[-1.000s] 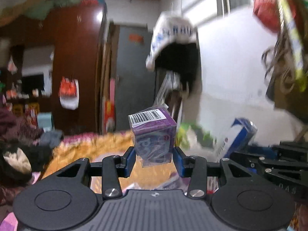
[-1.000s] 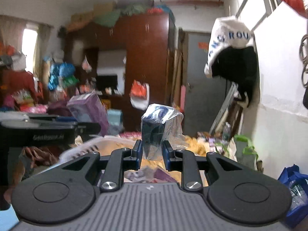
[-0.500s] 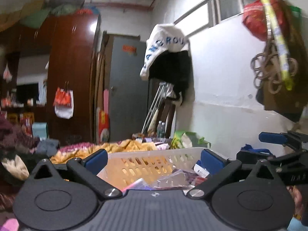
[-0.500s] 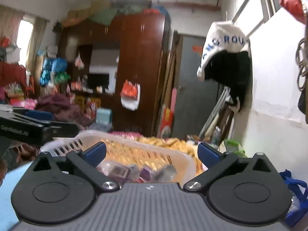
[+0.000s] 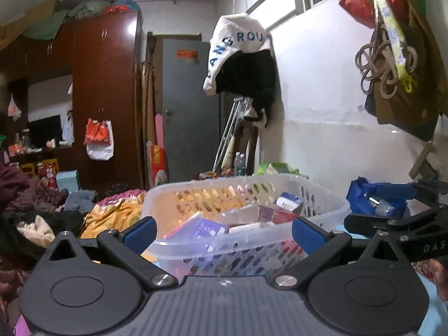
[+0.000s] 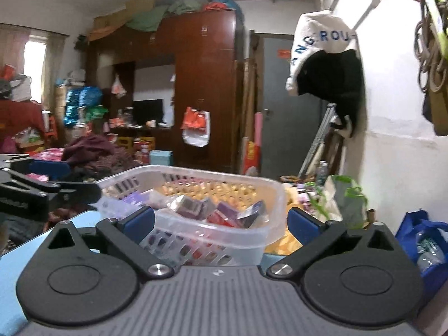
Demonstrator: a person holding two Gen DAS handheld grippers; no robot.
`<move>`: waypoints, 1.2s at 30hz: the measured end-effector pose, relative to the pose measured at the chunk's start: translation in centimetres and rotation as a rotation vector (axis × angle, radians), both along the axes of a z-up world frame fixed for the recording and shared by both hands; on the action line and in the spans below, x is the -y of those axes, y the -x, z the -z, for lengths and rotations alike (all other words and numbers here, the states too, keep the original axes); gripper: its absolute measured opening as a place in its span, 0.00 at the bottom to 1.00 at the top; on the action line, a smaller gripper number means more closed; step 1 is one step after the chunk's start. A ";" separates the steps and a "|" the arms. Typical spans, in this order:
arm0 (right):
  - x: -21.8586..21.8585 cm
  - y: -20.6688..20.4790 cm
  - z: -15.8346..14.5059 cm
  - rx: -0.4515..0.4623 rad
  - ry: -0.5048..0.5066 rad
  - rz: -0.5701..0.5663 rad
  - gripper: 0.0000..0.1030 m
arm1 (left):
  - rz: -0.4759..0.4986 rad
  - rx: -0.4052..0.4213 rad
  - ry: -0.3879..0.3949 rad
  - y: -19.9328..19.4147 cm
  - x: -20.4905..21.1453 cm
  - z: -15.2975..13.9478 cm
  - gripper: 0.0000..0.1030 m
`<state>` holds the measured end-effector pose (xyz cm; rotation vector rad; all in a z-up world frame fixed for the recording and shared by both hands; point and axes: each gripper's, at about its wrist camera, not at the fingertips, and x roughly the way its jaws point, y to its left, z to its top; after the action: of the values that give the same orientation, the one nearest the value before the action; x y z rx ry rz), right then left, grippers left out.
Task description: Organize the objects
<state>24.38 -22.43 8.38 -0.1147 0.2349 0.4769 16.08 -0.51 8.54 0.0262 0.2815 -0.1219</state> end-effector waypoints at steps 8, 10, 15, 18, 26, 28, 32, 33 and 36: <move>-0.6 0.0 0.7 -0.009 0.025 0.043 1.00 | 0.003 -0.035 0.010 -0.2 0.0 0.7 1.00; -0.5 0.0 0.9 -0.015 0.018 0.055 1.00 | 0.003 -0.038 0.006 -0.1 0.0 0.8 1.00; -0.1 -0.1 1.0 -0.028 0.002 0.056 1.00 | 0.000 -0.039 0.008 0.1 0.2 0.8 1.00; 0.0 -0.3 0.8 -0.034 -0.002 0.052 1.00 | 0.007 -0.044 0.006 0.3 0.3 0.8 1.00; 0.0 -0.7 1.3 -0.065 -0.008 0.058 1.00 | 0.003 -0.047 0.000 0.5 0.9 0.8 1.00; 0.0 -0.6 1.3 -0.060 -0.009 0.060 1.00 | 0.003 -0.049 0.003 0.5 0.9 0.8 1.00; 0.1 -0.4 1.1 -0.052 -0.011 0.059 1.00 | -0.001 -0.050 0.009 0.4 0.9 0.8 1.00; 0.1 -0.3 1.1 -0.050 -0.012 0.057 1.00 | -0.003 -0.049 0.008 0.4 0.9 0.8 1.00; 0.0 -0.1 1.0 -0.044 -0.012 0.054 1.00 | 0.001 -0.050 0.010 0.4 1.0 0.8 1.00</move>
<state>24.44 -22.44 7.34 -0.0862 0.2778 0.4277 15.68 -1.48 7.72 0.0136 0.3310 -0.1251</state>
